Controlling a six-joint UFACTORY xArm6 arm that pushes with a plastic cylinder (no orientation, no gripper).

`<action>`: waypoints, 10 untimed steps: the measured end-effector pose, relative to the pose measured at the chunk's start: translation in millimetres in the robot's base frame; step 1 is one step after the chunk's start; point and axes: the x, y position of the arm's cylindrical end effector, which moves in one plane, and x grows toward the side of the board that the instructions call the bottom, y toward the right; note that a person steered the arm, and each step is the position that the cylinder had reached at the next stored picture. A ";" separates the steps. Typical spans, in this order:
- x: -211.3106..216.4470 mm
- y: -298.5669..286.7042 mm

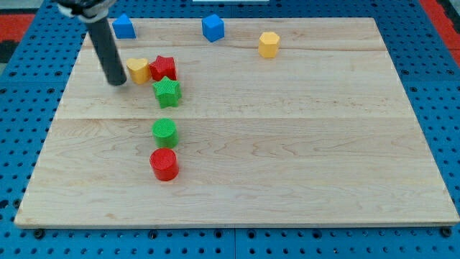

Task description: Place the yellow heart horizontal to the blue triangle

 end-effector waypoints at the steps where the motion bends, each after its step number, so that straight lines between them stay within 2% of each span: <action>1: 9.2 40.6; 3: -83.4 45.8; 4: -57.5 32.1; 5: -47.6 -6.3; 6: -82.5 24.5; 7: -97.8 38.9; 8: -88.4 47.9; 9: -77.6 -14.9; 10: -109.5 11.2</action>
